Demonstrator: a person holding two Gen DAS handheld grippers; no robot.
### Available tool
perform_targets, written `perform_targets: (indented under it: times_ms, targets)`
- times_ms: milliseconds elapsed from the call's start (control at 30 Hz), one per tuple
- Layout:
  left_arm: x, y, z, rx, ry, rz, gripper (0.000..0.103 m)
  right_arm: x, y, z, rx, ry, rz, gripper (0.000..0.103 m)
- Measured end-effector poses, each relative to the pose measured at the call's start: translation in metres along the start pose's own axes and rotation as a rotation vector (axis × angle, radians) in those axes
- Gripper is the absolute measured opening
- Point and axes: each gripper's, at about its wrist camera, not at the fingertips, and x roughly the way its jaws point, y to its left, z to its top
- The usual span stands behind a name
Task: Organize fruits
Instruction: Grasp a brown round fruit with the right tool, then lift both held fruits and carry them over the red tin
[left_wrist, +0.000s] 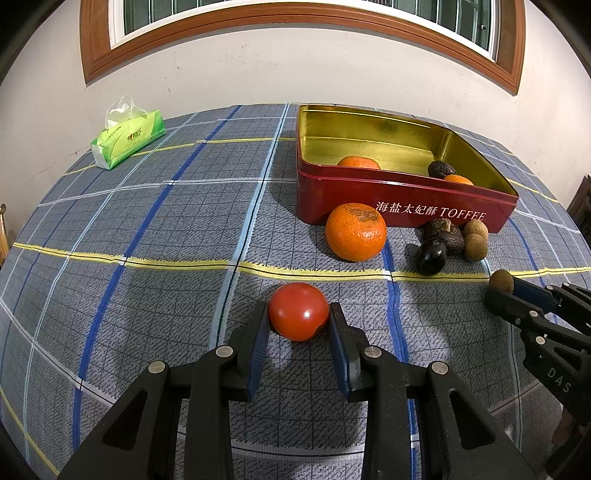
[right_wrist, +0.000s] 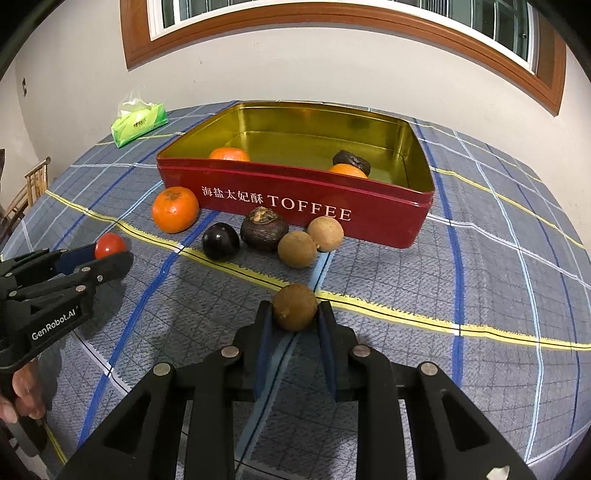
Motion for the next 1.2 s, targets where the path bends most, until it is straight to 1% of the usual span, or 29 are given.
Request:
perform_targets:
  times_ms: [1200]
  targets:
    - [-0.0010, -0.0006, 0.0006, 0.004, 0.000, 0.007, 0.032, 0.0006, 0.0011, 0.0014, -0.010, 0.002, -0.011, 0.023]
